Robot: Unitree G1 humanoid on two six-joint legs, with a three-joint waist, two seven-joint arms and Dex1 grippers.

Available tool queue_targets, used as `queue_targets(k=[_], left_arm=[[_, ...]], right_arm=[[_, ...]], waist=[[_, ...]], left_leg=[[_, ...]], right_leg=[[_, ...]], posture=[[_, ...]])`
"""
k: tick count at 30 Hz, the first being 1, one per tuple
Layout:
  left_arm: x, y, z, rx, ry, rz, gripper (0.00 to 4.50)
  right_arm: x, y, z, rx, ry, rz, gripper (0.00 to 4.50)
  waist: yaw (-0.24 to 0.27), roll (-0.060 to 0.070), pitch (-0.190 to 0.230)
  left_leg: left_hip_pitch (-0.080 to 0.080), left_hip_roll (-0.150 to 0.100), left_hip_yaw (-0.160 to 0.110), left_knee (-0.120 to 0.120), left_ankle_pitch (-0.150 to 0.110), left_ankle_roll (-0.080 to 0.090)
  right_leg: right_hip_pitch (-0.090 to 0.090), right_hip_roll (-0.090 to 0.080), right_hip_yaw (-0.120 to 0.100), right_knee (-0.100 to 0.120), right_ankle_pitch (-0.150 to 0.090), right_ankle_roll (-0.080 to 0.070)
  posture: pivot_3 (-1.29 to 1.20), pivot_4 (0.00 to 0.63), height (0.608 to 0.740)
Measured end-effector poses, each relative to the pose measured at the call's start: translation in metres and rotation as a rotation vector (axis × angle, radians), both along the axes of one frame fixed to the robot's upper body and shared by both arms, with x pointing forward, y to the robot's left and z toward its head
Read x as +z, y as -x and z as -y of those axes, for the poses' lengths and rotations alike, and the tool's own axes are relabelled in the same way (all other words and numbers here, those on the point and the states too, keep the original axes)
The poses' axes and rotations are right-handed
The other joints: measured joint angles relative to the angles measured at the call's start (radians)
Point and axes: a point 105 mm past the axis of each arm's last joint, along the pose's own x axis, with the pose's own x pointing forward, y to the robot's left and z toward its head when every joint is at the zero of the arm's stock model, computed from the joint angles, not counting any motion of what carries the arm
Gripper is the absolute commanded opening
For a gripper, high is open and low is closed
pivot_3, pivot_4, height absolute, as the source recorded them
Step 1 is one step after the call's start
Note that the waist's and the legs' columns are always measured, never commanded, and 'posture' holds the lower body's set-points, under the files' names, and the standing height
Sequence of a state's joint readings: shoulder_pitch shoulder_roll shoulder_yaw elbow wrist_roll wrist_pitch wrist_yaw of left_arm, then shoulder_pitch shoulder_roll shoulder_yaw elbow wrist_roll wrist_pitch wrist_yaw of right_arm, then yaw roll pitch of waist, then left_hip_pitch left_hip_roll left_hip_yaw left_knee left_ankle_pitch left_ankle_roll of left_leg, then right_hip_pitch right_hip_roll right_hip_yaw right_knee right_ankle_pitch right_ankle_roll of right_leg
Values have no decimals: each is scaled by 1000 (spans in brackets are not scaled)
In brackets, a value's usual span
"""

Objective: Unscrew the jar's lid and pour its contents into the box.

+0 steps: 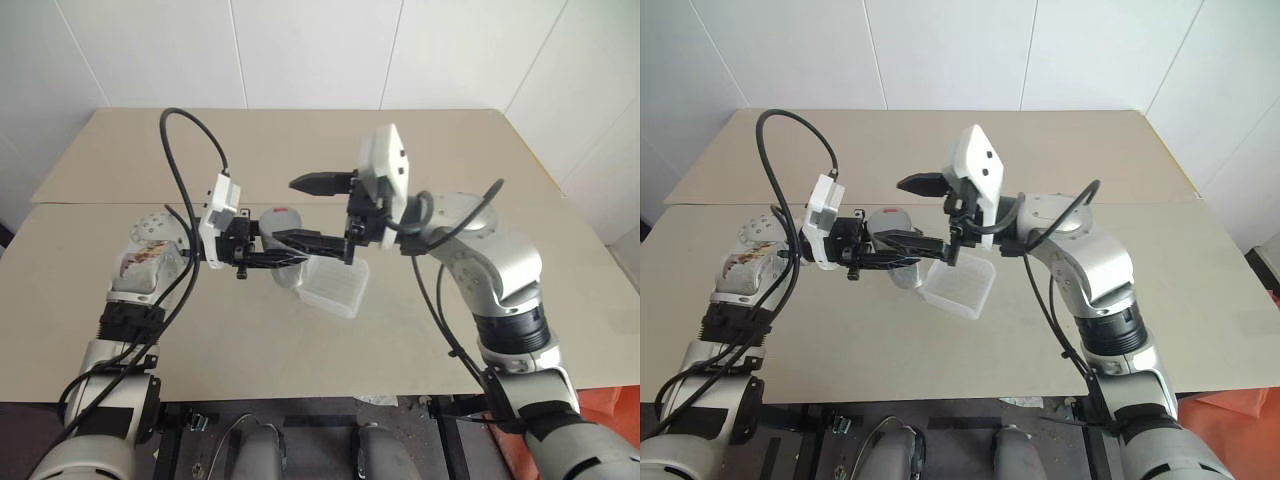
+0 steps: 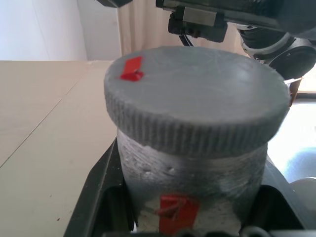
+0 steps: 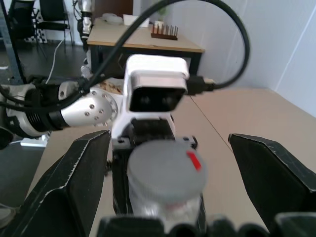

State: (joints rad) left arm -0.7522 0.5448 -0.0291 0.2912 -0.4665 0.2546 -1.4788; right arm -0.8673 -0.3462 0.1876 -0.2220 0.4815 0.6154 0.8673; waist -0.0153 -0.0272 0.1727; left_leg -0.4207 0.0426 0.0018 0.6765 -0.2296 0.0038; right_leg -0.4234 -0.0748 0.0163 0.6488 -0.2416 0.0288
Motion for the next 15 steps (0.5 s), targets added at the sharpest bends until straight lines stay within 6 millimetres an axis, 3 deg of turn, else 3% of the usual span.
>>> queue_targets(k=[5, 15], left_arm=[[-1, 1, 2, -13, -6, 7, 1984], [-1, 0, 1, -9, -6, 7, 1984]], right_arm=[[-5, -8, -16, -11, 11, -31, 4450], [-13, -23, -26, -41, 33, -63, 4450]], waist=[[0, 0, 0], [0, 0, 0]], left_leg=[[0, 0, 0, 0, 0, 0], [0, 0, 0, 0, 0, 0]], right_leg=[[0, 0, 0, 0, 0, 0], [0, 0, 0, 0, 0, 0]], posture=[[0, 150, 740], [0, 150, 740]])
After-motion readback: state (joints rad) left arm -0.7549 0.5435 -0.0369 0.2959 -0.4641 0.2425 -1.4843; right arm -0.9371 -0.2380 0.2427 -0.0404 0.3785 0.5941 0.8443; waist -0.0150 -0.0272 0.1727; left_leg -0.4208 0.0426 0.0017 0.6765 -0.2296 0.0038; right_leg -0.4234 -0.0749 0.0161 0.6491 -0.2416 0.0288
